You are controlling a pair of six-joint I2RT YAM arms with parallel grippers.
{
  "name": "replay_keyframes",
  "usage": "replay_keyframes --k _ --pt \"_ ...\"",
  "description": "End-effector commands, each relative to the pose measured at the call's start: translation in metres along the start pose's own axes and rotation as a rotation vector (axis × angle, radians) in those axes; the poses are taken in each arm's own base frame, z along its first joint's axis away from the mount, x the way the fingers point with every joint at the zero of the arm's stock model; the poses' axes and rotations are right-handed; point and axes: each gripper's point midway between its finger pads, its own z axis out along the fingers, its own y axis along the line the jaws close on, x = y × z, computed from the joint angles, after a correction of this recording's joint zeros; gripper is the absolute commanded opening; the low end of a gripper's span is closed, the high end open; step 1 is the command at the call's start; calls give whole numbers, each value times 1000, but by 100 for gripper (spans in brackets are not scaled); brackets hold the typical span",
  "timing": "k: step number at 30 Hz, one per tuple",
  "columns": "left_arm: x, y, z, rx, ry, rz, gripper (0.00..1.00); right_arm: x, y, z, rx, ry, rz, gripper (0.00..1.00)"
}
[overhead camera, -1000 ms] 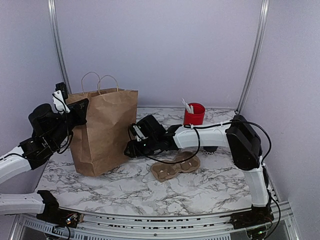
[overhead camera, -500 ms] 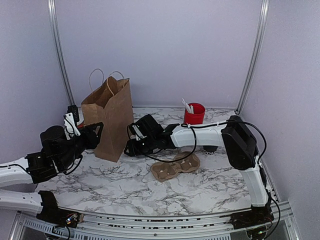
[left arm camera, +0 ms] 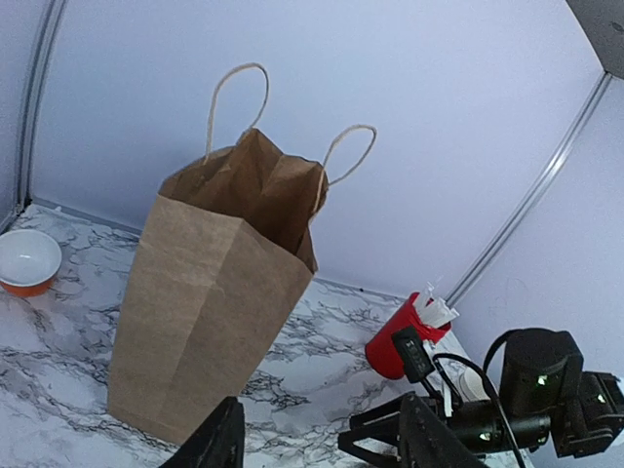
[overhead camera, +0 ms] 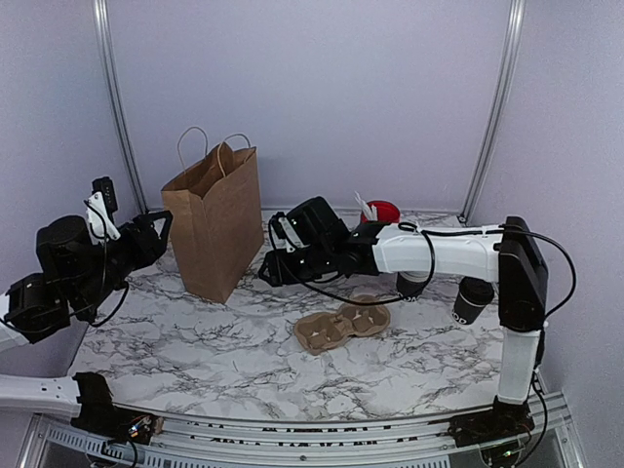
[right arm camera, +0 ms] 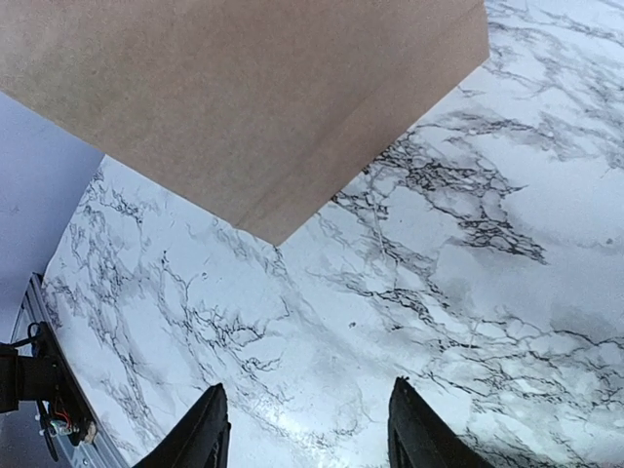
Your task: Pack the takeout coffee
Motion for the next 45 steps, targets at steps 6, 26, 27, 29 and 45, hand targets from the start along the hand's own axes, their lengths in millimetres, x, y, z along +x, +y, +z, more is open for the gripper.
replay_keyframes --k 6,26,27,29,45 --pt "-59 18 14 -336 85 117 57 -10 1 -57 71 -68 -60 57" --pt "-127 58 155 -354 333 196 63 -2 -14 -150 130 -168 -51 71" --pt "-126 60 163 -343 348 191 64 -2 -14 -154 130 -175 -48 71" --pt "-124 61 178 -323 367 201 66 -2 -15 -161 131 -189 -42 71" --pt "-96 95 246 -405 454 342 62 7 -33 -197 193 -218 -11 73"
